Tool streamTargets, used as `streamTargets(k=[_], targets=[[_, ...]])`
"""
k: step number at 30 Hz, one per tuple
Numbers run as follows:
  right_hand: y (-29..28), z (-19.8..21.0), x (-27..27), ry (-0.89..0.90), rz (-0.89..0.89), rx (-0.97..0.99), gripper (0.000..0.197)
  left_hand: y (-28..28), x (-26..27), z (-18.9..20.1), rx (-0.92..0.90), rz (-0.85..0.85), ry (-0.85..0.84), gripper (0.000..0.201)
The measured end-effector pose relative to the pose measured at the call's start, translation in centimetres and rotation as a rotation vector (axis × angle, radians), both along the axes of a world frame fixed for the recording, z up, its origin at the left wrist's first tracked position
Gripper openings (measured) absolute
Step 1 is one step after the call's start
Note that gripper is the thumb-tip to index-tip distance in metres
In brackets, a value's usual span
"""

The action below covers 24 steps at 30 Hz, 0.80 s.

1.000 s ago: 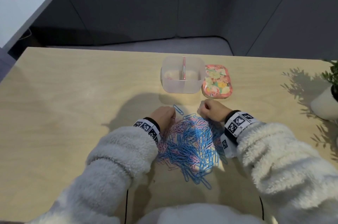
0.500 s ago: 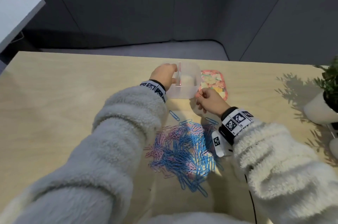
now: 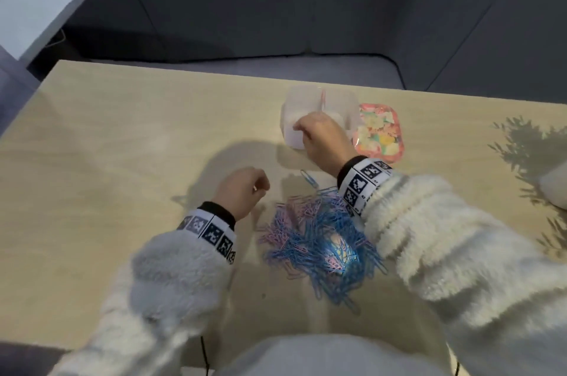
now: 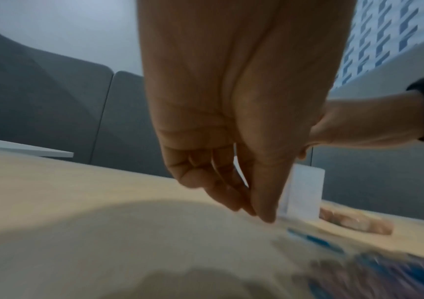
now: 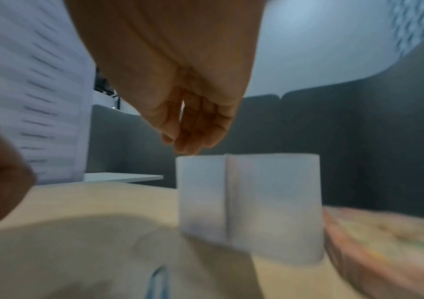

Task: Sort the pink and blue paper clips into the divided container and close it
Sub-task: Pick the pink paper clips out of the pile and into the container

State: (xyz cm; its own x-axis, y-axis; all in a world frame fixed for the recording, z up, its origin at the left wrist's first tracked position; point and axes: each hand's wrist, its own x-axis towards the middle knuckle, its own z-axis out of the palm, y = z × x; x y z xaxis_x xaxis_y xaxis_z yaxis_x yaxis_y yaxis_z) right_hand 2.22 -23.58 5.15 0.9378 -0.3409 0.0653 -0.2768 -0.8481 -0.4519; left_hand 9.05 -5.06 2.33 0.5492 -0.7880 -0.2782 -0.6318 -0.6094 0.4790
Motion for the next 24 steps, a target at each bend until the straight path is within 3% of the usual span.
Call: streamTargets(k=[3, 5, 9, 18, 24], targets=[[2.8, -2.6, -3.5, 0.225, 0.239, 0.091, 0.028, 2.4, -2.0, -1.9, 0.089, 0.016, 0.051, 0.011], [4.2, -4.5, -5.1, 0.349, 0.379, 0.038, 0.031, 2.7, -3.4, -2.5, 0.073, 0.068, 0.057, 0.013], [5.3, -5.9, -6.3, 0.287, 0.464, -0.052, 0.036, 1.6, -5.5, -3.1, 0.048, 0.155, 0.029, 0.023], [3.4, -6.4, -7.8, 0.328, 0.287, 0.01, 0.019, 1.7, -4.1, -3.5, 0.115, 0.207, 0.015, 0.022], [2.1, -4.8, -7.6, 0.148, 0.047, 0.327, 0.006, -0.8, -4.3, -3.1, -0.025, 0.048, -0.107, 0.022]])
